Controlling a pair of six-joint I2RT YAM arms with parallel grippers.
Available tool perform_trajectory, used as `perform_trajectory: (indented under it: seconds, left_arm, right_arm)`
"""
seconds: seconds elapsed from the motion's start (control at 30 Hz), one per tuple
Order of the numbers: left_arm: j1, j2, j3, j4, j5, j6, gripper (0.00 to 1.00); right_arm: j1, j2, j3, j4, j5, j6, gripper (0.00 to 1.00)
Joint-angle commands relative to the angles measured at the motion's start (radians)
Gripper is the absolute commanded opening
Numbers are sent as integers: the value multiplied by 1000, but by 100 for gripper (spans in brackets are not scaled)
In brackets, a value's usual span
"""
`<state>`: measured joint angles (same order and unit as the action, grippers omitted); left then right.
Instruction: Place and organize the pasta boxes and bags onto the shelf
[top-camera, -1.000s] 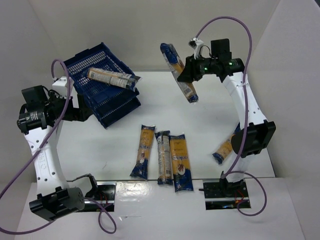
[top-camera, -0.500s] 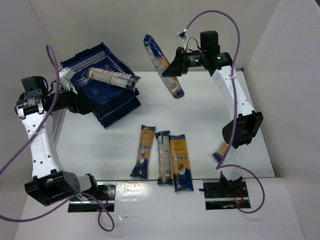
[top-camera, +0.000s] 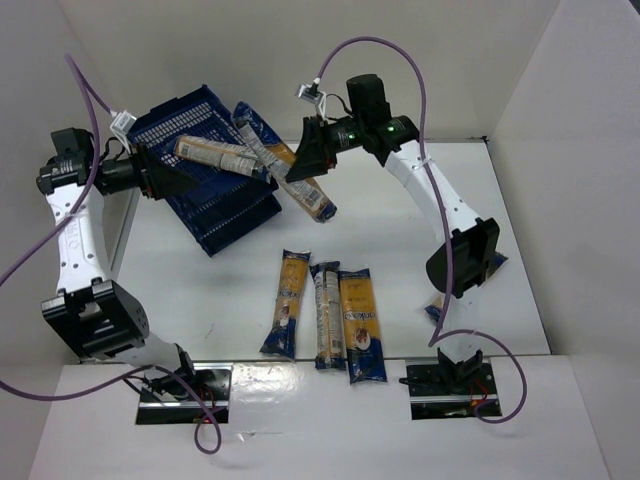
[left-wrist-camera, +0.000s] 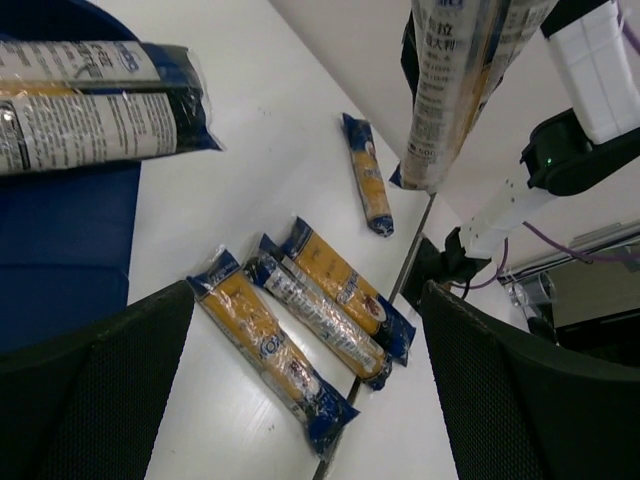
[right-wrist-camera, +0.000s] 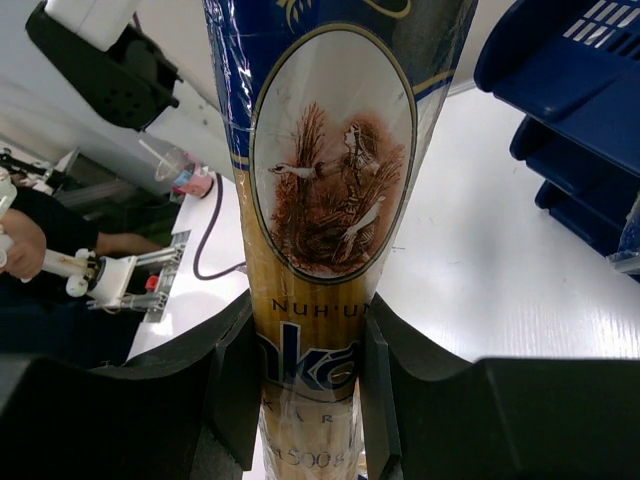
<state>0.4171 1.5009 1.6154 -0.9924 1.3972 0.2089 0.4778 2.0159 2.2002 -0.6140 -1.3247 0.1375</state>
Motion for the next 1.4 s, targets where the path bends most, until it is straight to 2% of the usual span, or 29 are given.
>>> perform_trajectory:
  seconds: [0.0,0.2,0.33,0.4,0.43,0.47,0.5,0.6,0.73,0.93,1.03,1.1,1.13,1.37]
  left_arm:
    - [-1,39,83,2,221,63,100]
    - [-1,93,208,-37,233,75,100]
    - [-20,121,270,-65,155,98,100]
    - [-46,81,247,113,88,-75,100]
    - [-55,56,185,211,57,-170,100]
    - [-66,29,148,421,-1,-269,100]
    - [-93,-16,124,487,-35,-389,100]
    - [-156,-27,144,505,-156,-400,100]
    - [-277,-4,144,537,-216,-476,100]
    - [-395,-4,98,653,-319,-640,100]
    - [-419,-4,75,690,-388,-693,100]
    - [-429,-30,20,750,-443,-750,96]
    - [-429,-30,-1,768,-452,-793,96]
    - [-440,-44,-63,840,-480,-837,94]
  right_arm:
    - [5,-9,30,119,-93,25,0]
    - [15,20,30,119,-84,16,0]
    - [15,20,4,119,-73,5,0]
    - [15,11,4,106,-47,-7,0]
    - [15,10,16,85,-47,-19,0]
    - [15,10,30,85,-33,-29,0]
    - [15,10,30,76,-18,-29,0]
    - [15,10,50,63,2,-38,0]
    - [15,10,59,63,16,-38,0]
    - [15,10,69,63,45,-38,0]
    - [15,10,59,72,45,-29,0]
    - [15,10,59,82,35,-29,0]
    - [15,10,59,82,25,-19,0]
    - [15,-19,59,109,-59,14,0]
